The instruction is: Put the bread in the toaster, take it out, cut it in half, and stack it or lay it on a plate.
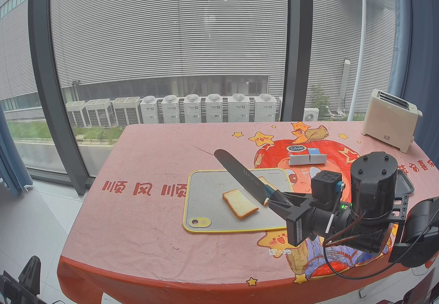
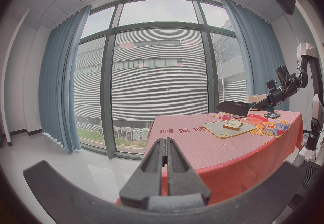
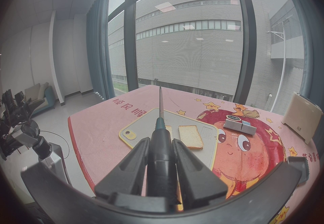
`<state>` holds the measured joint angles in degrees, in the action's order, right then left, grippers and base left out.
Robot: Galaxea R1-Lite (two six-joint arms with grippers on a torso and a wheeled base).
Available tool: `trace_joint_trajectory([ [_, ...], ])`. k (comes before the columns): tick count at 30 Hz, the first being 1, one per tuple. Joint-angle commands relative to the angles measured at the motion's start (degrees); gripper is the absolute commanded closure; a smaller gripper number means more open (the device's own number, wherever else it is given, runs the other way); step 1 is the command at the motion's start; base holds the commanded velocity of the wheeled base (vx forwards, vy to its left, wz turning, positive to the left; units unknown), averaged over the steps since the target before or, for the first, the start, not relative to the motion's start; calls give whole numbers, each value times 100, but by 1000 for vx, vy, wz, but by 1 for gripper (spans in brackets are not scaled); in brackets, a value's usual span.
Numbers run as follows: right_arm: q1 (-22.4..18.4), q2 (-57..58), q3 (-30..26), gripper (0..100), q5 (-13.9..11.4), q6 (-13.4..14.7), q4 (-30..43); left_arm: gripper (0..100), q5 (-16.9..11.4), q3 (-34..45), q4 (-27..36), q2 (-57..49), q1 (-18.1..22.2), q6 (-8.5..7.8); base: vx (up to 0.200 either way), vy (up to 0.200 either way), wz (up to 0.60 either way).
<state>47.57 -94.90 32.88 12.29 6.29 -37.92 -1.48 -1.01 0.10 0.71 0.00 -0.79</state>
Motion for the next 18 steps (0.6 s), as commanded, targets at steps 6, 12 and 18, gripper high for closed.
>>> trace_joint_trajectory([
  [6, -28, 86, 17, 100, 2, 30, -4, 100, -2, 92, -1, -27, 0, 0, 0, 0, 0],
  [12, 7, 51, -9, 100, 10, 21, -4, 100, -2, 101, -1, -18, 0, 0, 0, 0, 0],
  [18, -2, 69, -27, 100, 10, 21, -4, 100, -2, 92, -1, -27, 0, 0, 0, 0, 0],
])
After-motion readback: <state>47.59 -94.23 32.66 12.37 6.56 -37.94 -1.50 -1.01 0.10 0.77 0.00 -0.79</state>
